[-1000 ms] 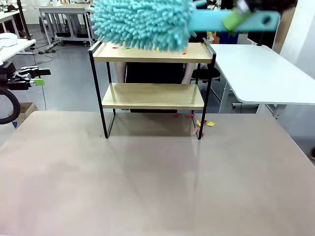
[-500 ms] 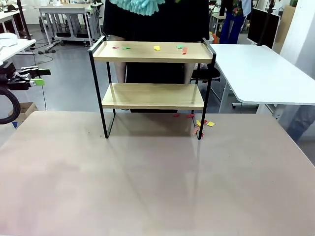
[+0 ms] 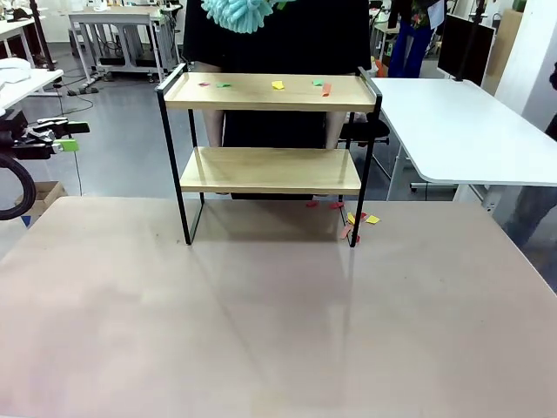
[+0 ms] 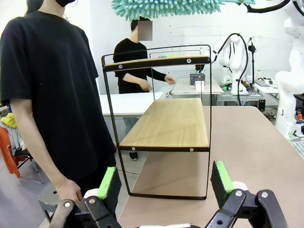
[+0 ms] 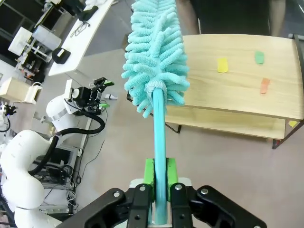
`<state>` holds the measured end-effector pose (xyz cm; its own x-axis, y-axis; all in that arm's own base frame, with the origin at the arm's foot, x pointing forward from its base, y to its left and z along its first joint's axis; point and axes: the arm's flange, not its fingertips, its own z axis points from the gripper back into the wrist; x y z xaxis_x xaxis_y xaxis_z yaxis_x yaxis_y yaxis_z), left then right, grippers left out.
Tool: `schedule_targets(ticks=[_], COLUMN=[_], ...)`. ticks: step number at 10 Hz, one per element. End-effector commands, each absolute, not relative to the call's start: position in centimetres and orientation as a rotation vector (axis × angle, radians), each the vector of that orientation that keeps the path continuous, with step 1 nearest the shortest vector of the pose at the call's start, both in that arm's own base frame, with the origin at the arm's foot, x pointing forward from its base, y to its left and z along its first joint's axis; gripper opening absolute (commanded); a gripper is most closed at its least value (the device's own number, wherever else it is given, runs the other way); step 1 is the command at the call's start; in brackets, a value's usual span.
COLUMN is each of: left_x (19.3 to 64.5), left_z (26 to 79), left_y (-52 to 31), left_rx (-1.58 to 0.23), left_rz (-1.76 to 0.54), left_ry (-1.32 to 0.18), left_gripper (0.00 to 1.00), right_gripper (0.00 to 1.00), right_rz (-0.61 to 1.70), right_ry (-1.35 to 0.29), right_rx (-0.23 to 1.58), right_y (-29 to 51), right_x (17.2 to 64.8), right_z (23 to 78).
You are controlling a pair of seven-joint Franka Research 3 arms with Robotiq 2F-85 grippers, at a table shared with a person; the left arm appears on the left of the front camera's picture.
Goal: Clean the shelf.
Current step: Clean the specific section of the Shelf indicated by the human with the Duster.
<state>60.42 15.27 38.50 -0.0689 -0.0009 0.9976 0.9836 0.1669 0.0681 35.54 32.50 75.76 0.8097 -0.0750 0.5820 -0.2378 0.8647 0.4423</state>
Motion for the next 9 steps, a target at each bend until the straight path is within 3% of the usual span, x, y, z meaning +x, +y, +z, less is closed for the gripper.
schedule_targets(ticks=[1,4,9], left_x=[60.4,60.4,60.4], left_z=[38.7,38.7,38.7], left_y=[15.3,15.3,15.3], left_rx=[-1.042,-1.042,-1.042], left_rz=[-1.146,-1.146,-1.146], left_ry=[-1.346,-1.346,-1.346], left_gripper=[1.0,1.0,1.0], right_gripper=[0.13,0.13,0.13], right_rz=[0.08,0.094,-0.026], right_ry=[-0.648,-0.629,-0.7], right_rx=[0.513,0.527,0.326], right_y=[31.8,32.3,44.1], right_x=[34.9,35.4,36.8], right_z=[75.7,75.8,77.8])
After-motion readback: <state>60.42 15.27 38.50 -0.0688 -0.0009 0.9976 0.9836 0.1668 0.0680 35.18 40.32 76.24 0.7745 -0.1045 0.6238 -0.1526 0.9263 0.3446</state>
